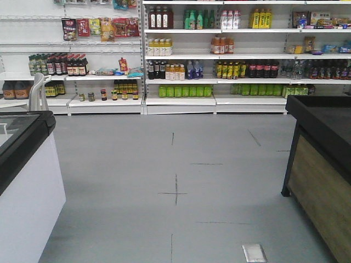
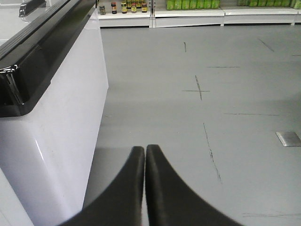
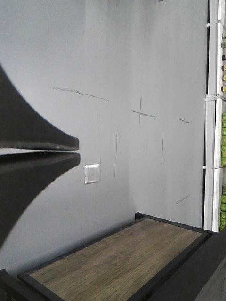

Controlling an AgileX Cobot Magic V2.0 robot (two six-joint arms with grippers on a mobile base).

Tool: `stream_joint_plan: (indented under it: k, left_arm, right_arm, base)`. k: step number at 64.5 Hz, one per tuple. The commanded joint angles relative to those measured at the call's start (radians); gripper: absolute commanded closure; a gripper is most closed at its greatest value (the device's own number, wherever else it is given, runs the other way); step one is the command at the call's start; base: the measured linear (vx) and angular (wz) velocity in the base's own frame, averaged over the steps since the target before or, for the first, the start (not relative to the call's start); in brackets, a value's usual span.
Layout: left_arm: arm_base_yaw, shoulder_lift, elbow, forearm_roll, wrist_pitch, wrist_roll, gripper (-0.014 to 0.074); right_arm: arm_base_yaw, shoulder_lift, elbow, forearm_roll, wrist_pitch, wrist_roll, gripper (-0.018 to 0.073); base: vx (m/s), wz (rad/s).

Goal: Pick three apples into basket with both arms
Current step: 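Drive the base along the aisle toward the fruit display bins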

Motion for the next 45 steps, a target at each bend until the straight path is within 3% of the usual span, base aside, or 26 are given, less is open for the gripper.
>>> stream_joint_plan:
  k: [1, 45]
  left_arm:
    - [-0.006, -0.015, -0.024, -0.003, -0.057, -0.003, 0.0604]
    - [-0.006, -0.015, -0.024, -0.003, -0.057, -0.003, 0.0604]
  right_arm:
    - [-0.003, -0.001, -0.001, -0.004, -0.075, 0.000, 0.0561]
    - [-0.003, -0.001, -0.001, -0.004, -0.072, 0.000, 0.0561]
  base:
    - [0.00, 0.00]
    - [0.00, 0.00]
